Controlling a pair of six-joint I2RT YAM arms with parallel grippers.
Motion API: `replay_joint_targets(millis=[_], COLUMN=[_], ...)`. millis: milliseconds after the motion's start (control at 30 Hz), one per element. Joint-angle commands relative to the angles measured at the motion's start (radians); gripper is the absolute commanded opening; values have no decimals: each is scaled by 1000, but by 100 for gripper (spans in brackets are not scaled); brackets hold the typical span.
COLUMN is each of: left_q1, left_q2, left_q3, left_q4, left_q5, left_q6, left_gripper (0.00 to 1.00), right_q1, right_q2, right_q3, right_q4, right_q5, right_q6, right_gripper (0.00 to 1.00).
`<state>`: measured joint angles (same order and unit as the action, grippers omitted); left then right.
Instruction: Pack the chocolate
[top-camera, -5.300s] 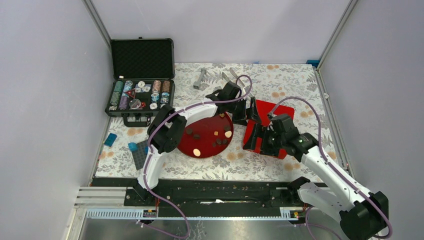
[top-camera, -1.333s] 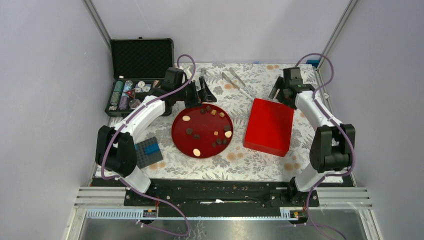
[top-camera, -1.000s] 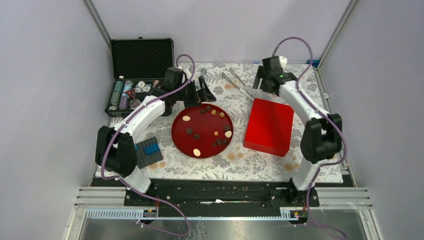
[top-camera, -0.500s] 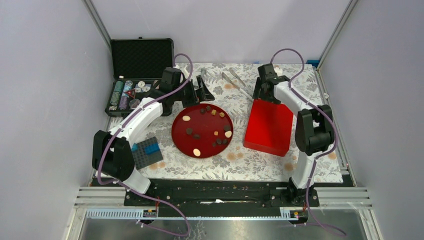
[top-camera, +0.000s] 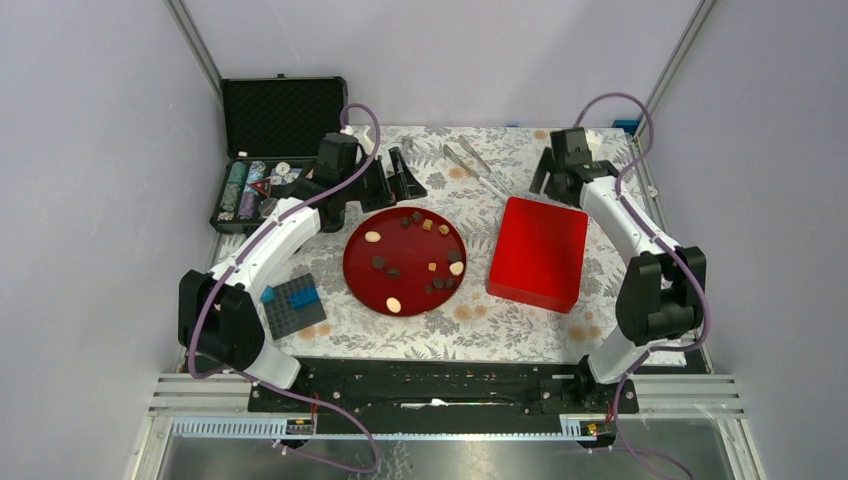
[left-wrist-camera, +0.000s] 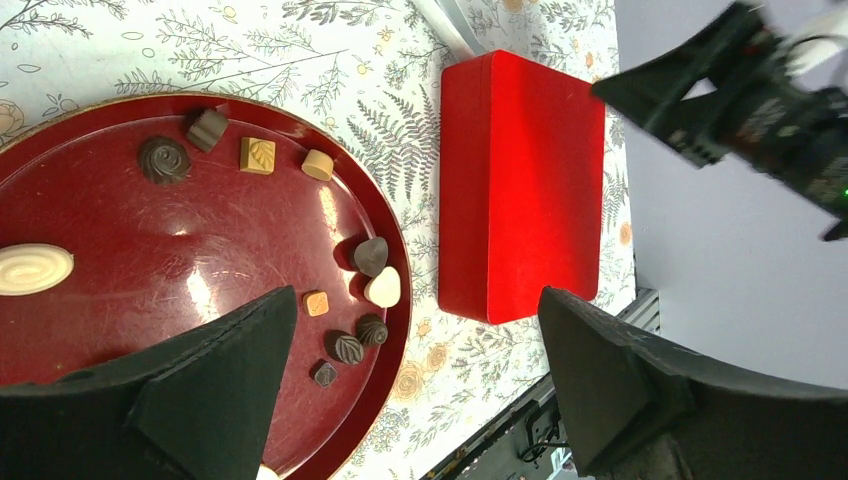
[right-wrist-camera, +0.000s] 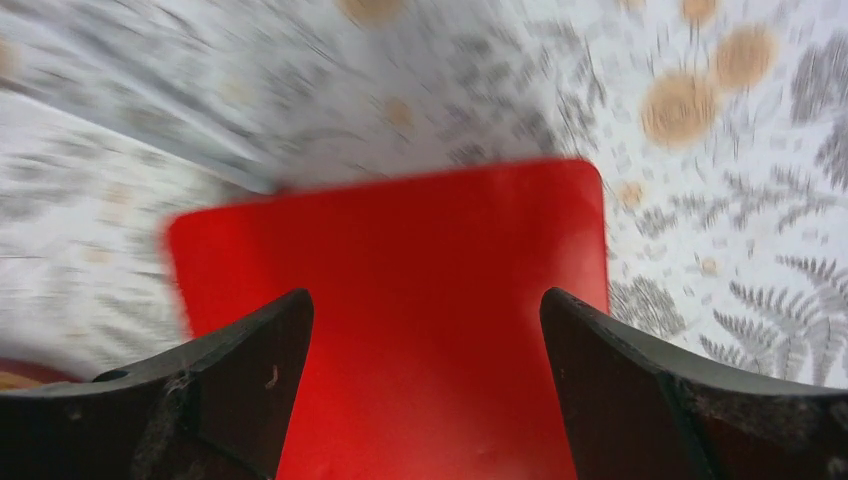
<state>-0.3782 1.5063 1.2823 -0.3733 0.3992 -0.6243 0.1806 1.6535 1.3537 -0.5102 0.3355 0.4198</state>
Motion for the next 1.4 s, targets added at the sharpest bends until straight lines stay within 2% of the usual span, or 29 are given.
replay_joint_targets(millis=[0, 133, 233, 400, 700, 800, 967, 1100, 1267, 1367], left_q1=[1, -2, -3, -4, -4, -4, -10, -9, -10, -10], left_q2=[-34, -39, -44, -37, -44, -33, -17, -35, -60, -71], left_q3=[21, 11, 14, 57, 51, 28, 17, 6, 12, 21], left_q4=[8, 18, 21, -6, -30, 1, -2, -9, -16, -17], left_q5=[-12, -1, -10, -38, -39, 10, 43, 43, 56, 57], left_q6=[8, -8, 2, 44, 47, 28, 31, 38, 49, 49], left_gripper=[97, 97, 97, 98, 99, 99, 99, 99, 99, 99], right_q1=[-29, -23, 49, 205, 391, 415, 421, 420, 421, 419], right_q2=[54, 46, -94, -287, -543, -569, -522, -509, -622, -595], right_q3=[-113, -115, -139, -200, -393, -476, -600, -551, -426, -384], right_q4=[-15, -81, -67, -49, -217, -220, -183, -219, -235, -233], right_q5=[-82, -56, -10, -32, -48, -36, -14, 28, 128, 175], right_q6=[37, 48, 37, 36, 242, 291, 318, 321, 267, 235], right_gripper=[90, 90, 90, 88, 87, 88, 92, 93, 94, 96])
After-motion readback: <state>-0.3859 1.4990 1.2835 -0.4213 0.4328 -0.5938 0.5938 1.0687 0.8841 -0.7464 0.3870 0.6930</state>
